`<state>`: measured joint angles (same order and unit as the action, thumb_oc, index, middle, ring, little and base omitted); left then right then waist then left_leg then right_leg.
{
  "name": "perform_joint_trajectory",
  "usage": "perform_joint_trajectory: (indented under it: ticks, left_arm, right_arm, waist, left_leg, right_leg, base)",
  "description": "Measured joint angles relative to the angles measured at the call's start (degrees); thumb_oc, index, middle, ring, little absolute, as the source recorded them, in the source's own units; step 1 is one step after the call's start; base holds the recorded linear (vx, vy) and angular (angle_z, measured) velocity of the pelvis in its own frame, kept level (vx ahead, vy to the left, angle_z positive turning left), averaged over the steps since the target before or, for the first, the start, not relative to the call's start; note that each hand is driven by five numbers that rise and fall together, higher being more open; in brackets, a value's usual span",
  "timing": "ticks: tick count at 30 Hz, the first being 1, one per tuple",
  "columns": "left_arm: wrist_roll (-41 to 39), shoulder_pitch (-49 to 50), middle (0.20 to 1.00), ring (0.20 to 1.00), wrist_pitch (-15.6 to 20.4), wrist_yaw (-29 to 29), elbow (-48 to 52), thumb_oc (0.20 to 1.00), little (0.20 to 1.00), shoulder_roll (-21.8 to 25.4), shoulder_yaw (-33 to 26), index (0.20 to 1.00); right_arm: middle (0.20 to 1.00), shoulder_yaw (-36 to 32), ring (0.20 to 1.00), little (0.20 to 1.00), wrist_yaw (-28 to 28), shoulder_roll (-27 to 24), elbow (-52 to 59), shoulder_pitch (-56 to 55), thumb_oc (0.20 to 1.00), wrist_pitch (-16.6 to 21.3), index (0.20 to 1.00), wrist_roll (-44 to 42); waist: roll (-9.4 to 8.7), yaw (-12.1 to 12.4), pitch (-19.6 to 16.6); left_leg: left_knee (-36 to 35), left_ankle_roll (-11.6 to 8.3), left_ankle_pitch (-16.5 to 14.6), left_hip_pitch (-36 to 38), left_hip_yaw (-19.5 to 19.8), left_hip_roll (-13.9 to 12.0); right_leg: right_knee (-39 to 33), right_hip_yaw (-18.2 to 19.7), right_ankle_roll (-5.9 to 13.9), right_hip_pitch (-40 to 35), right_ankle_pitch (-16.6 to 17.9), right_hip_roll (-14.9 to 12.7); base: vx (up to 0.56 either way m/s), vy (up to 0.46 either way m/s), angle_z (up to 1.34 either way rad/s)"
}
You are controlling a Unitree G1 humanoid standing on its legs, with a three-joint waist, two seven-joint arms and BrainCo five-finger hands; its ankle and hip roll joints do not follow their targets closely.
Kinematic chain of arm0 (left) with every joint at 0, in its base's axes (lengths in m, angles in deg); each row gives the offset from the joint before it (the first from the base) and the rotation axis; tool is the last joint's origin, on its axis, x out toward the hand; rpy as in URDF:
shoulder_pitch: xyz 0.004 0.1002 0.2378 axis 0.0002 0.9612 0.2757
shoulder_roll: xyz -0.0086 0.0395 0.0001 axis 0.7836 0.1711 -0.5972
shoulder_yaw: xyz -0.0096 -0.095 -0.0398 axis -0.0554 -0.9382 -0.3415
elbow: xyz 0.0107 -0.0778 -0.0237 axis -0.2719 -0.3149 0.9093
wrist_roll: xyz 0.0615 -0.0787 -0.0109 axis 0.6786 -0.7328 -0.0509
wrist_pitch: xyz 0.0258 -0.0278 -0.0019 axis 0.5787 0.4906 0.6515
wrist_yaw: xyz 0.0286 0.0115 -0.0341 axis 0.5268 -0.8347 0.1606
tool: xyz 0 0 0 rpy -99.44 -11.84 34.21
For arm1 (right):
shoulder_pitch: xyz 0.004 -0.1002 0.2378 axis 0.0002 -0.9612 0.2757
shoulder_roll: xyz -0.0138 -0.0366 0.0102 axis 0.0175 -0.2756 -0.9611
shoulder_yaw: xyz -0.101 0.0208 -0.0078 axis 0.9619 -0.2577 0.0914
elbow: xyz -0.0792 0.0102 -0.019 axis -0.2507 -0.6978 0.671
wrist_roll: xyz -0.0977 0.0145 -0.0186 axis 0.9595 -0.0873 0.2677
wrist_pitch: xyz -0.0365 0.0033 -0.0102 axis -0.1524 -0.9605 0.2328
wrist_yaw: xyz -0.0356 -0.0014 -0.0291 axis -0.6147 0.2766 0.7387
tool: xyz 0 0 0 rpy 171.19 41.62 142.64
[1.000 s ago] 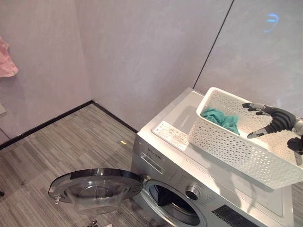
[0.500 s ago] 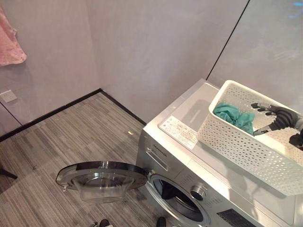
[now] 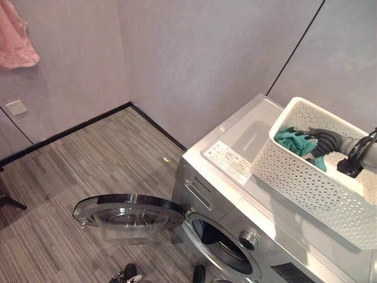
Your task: Grab the laundry basket,head to the washer,open it,put in the laundry and shut it.
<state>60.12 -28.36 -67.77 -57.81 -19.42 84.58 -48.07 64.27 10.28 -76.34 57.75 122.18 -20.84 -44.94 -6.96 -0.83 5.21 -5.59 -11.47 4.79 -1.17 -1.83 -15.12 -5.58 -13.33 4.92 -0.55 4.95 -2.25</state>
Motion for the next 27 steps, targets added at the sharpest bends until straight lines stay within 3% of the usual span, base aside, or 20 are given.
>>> perform_joint_trajectory:
  ticks: [5,6,8,9,14,20,21,22,27]
  left_arm:
    - [-0.06,-0.12,1.0,1.0,0.26,-0.08,1.99,1.0,1.0,0.45,-0.1,1.0]
    - [-0.35,-0.27,1.0,1.0,0.51,-0.18,2.52,1.0,1.0,0.34,0.01,1.0]
    - [-1.94,-0.28,1.0,1.0,0.6,-0.25,3.68,1.0,1.0,0.45,1.37,1.0]
    - [-2.32,-0.02,1.0,1.0,0.78,-0.27,3.96,1.0,1.0,0.46,1.6,1.0]
    - [-4.48,0.13,1.0,1.0,1.3,-0.5,3.96,1.0,1.0,0.69,1.54,1.0]
    - [-6.71,0.35,1.0,1.0,1.38,-0.74,6.18,1.0,1.0,2.56,1.85,1.0]
    - [-6.73,0.35,1.0,1.0,1.32,-0.81,5.97,1.0,1.0,2.58,2.08,1.0]
    - [-6.76,0.5,1.0,1.0,1.31,-1.13,6.02,1.0,1.0,2.45,2.44,1.0]
    - [-6.8,0.13,1.0,1.0,1.35,-1.49,6.32,1.0,1.0,2.13,4.08,1.0]
  right_arm:
    - [1.0,7.17,1.0,1.0,-0.55,7.23,-8.47,5.13,1.0,-0.18,1.0,5.1]
    - [1.0,7.27,1.0,1.0,-0.32,7.5,-9.28,5.77,1.0,-0.22,1.0,6.9]
    - [1.0,8.06,1.0,1.0,-0.31,7.69,-11.8,9.42,1.0,-0.29,1.0,9.74]
    - [1.0,7.91,1.0,1.0,-0.24,8.82,-14.74,10.56,1.0,-0.1,1.0,12.56]
    - [1.0,4.06,1.0,1.0,2.19,13.03,-24.21,12.23,1.0,-0.35,1.0,19.42]
    - [1.0,-0.3,1.0,1.0,3.2,15.41,-29.84,13.34,1.0,0.09,1.0,20.68]
    - [0.78,-0.3,0.78,0.78,3.02,15.37,-30.67,13.33,0.78,0.02,0.78,20.73]
    - [0.2,-0.23,0.2,0.2,2.39,15.26,-31.06,13.46,0.2,-0.35,0.2,20.82]
    - [0.2,-0.21,0.2,0.2,3.48,13.38,-25.64,13.26,0.2,-2.89,0.2,21.22]
  waist:
    - [0.05,0.83,0.49]
    - [1.01,1.04,1.03]
    - [0.95,1.52,1.21]
    - [1.75,1.77,1.62]
    - [1.72,2.63,2.29]
    - [2.06,2.86,2.48]
    - [2.07,3.08,2.48]
    - [2.09,3.28,2.49]
    - [2.58,3.26,2.79]
  left_leg:
    - [0.0,-0.25,0.48,-2.14,1.33,-0.69]
    - [0.02,0.16,1.05,-3.45,1.71,-0.71]
    - [0.1,-0.06,1.48,-4.56,2.21,-1.06]
    - [0.27,-0.03,1.81,-5.93,3.15,-1.09]
    - [0.29,-0.24,2.91,-8.23,4.82,-1.39]
    - [0.39,-0.58,2.88,-13.08,5.65,-1.58]
    - [0.21,-0.58,2.88,-13.05,5.52,-1.63]
    - [0.17,-0.59,2.88,-13.12,5.45,-1.65]
    - [0.13,-0.59,2.88,-13.24,4.23,-2.1]
  right_leg:
    - [-0.01,-0.82,-0.16,1.07,0.04,0.86]
    - [0.01,-1.59,-0.28,1.69,0.0,0.92]
    - [0.0,-2.11,-0.52,2.94,0.38,1.15]
    - [0.01,-3.07,-0.57,3.4,0.39,1.3]
    - [0.01,-4.32,-1.12,4.99,0.64,1.96]
    - [0.0,-4.55,-1.18,8.76,1.03,2.26]
    - [0.0,-4.55,-1.19,8.74,1.03,2.28]
    - [-0.01,-4.57,-1.21,8.69,1.01,2.25]
    - [-0.01,-4.41,-1.21,8.88,1.01,2.14]
  base:
    - [-0.05,-0.034,0.09]
    - [-0.09,-0.06,0.33]
    - [-0.06,-0.05,0.21]
    - [-0.05,-0.049,0.25]
    - [-0.06,-0.047,0.15]
    - [-0.02,-0.026,0.07]
    - [-0.01,-0.021,0.21]
    - [-0.01,-0.02,0.14]
    - [0.0,-0.002,0.01]
